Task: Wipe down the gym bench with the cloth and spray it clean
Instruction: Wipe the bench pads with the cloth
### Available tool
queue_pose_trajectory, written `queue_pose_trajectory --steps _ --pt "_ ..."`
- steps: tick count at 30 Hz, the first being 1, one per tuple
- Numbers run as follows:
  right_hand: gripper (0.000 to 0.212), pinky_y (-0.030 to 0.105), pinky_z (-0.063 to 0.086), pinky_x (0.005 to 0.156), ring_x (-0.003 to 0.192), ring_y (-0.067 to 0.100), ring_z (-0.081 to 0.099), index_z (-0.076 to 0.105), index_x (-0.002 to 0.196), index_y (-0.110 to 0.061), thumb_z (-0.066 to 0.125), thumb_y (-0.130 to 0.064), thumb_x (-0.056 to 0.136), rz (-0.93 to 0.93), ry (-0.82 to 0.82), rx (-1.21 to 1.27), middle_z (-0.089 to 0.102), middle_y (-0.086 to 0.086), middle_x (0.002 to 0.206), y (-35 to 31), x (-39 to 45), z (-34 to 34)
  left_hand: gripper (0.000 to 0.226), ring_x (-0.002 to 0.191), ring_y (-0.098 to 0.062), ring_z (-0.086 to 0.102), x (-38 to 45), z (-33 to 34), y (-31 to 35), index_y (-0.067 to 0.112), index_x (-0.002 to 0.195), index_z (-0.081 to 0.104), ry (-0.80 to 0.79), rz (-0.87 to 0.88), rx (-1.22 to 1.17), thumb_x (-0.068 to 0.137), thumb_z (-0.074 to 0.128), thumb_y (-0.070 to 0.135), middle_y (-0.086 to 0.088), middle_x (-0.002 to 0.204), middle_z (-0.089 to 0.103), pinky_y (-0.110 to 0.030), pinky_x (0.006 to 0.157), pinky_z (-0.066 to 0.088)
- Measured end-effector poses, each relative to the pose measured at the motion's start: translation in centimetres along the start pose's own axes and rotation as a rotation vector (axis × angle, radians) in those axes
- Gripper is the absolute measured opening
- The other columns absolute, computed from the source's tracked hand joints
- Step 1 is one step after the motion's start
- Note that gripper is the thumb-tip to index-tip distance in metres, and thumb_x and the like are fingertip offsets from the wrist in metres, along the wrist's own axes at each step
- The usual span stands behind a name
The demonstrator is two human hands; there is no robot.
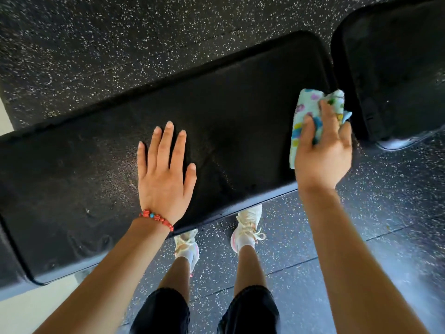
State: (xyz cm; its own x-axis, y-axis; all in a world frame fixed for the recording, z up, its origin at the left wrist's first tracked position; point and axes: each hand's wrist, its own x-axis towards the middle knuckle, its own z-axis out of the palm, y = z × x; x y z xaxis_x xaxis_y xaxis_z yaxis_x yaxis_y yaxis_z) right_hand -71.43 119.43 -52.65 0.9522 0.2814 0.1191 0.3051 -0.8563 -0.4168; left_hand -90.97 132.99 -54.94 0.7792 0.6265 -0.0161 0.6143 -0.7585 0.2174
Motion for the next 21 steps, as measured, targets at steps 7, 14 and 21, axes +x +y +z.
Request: queue_pose_trajectory --steps 7,14,21 --pt "0.028 0.03 0.046 0.046 0.056 0.026 0.053 0.068 0.11 -0.015 0.054 -0.028 0.088 -0.39 -0.163 0.059 0.056 0.011 0.068 -4.8 -10.3 1.1 0.053 0.137 -0.035 0.026 0.0 0.2 -0.1 0.006 0.14 0.036 0.018 0.024 -0.008 0.091 0.038 0.028 -0.017 0.148 0.033 -0.051 0.112 0.013" --pt "0.033 0.037 0.051 0.05 0.063 0.036 0.059 0.065 0.115 -0.015 0.055 -0.029 0.087 -0.29 -0.095 0.01 0.058 0.02 0.074 0.4 -4.5 -0.8 0.052 0.136 -0.037 0.027 0.7 -0.6 0.4 0.003 0.137 0.039 -0.016 0.033 -0.004 0.091 0.038 0.028 -0.019 0.146 0.035 -0.052 0.111 0.014" --pt "0.033 0.041 0.05 0.055 0.076 0.041 0.06 0.061 0.121 -0.014 0.056 -0.025 0.09 -0.054 -0.034 0.031 0.06 0.024 0.092 3.5 -0.7 -1.8 0.051 0.135 -0.038 0.028 3.9 -0.4 5.0 0.002 0.136 0.04 0.009 0.125 -0.073 0.091 0.041 0.026 -0.02 0.146 0.035 -0.052 0.11 0.014"
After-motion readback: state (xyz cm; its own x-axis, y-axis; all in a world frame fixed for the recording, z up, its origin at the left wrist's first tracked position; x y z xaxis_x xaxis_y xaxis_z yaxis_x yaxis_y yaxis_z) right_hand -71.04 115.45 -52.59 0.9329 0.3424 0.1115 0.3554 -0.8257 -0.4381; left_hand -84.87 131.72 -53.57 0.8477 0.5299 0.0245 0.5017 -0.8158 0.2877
